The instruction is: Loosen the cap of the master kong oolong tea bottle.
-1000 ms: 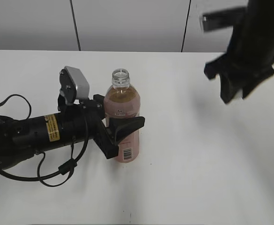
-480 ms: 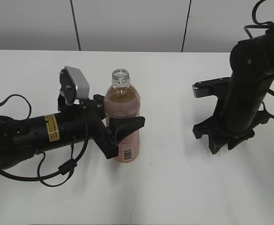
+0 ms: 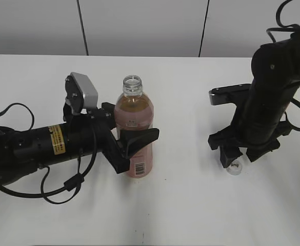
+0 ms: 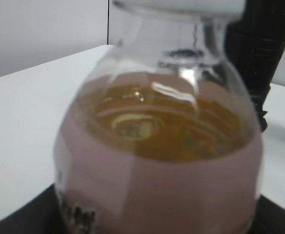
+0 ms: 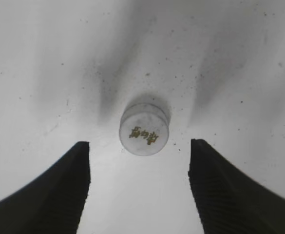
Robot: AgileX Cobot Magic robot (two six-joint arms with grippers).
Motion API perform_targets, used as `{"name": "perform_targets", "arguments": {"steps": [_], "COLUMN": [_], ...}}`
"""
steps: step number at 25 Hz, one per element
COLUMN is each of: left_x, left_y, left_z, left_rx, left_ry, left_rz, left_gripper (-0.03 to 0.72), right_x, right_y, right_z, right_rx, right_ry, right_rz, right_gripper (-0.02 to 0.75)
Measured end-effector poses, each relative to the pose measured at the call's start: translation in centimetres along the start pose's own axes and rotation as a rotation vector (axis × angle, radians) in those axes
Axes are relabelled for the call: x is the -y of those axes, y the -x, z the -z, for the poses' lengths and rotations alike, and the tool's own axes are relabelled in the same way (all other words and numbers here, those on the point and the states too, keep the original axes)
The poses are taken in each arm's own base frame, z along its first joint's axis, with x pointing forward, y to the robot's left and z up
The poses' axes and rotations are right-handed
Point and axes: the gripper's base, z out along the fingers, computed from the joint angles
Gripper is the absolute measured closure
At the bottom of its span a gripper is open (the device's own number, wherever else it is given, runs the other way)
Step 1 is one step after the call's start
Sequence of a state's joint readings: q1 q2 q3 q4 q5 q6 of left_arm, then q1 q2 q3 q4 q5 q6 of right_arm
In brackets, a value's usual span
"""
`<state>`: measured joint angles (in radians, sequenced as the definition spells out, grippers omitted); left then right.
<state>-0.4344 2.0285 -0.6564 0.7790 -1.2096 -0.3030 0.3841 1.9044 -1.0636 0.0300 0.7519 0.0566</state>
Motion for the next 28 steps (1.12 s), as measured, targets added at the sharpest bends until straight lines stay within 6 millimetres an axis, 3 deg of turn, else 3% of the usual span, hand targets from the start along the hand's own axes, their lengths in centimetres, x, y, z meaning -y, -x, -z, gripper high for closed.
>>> {"name": "perform_targets", "arguments": {"steps": [6,12,21,28], "left_x": [0.0,0.1,0.0,0.4], "left_y": [-0.2,-0.3,-1.1,0.4], "left_z": [0.0,0.2,3.7,6.4], "left_rx": [-0.023,-0.036,-0.080,-0.069], "left_ry": [-0.003,-0.003,0.071,0.126], "left_rz": [0.001,0.002,0.063,0.045], "left_gripper": [0.161,0.146,0.144,0.144], "right_x": [-0.1,-0.1,-0.1,-0.1], "right_y": [-0.1,-0.3,-0.3,-0.5], "right_z": [0.5,1.1,1.3,1.3], "right_rx": [0.004,0.005,0.001,-0.015], "right_ry": [0.006,0.007,0.007,0.006], "right_rz": [0.000,0.000,0.004,0.009], "right_gripper": [0.244,0.243,0.243,0.243]}}
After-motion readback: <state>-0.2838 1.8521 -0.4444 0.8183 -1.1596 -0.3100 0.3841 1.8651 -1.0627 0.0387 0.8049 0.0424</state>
